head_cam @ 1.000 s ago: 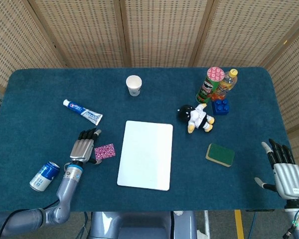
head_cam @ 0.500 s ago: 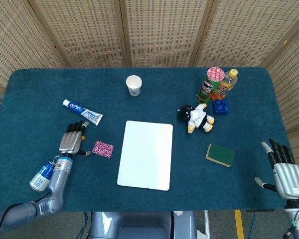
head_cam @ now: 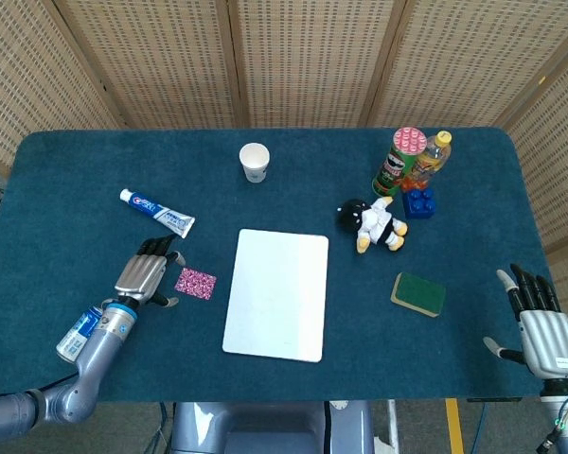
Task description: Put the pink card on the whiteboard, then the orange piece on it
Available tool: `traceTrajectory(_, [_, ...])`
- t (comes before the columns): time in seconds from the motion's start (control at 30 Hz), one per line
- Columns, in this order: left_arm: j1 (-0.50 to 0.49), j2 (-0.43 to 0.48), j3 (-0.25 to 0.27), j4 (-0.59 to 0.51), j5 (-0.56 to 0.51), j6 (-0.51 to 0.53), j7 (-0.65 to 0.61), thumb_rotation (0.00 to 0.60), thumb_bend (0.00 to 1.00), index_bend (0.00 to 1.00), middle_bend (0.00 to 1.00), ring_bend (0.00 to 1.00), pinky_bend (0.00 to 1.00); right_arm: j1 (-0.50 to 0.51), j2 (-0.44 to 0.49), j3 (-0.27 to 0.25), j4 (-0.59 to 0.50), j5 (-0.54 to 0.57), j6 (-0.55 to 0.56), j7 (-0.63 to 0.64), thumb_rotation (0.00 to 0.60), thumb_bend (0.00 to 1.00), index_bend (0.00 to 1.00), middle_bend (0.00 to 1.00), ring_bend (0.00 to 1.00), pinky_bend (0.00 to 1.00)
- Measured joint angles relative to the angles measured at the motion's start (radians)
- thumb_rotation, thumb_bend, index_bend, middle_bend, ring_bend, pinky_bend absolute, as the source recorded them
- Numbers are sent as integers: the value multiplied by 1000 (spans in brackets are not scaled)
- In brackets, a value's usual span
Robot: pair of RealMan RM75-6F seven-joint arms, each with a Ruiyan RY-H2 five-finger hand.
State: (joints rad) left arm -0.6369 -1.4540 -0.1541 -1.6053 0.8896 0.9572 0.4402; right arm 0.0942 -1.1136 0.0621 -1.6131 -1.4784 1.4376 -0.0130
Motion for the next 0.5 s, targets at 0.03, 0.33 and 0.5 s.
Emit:
traceTrajectory(0.03, [-7,3,-1,-4,-12,-6,10,600,108,347,0,0,0,0,0,0,0,0,0,0,600,0,0,0,0,0])
traceTrajectory(0.33, [-63,-26,-1,18,-106,-12,77,600,106,347,0,0,0,1,3,-1,0,0,-5,7,600,0,0,0,0,0])
traceTrajectory(0.5, [-73,-51,9,54,-103,-8,81,600,105,347,0,0,0,2,4,-1,-1,0,-5,6,600,0,0,0,0,0])
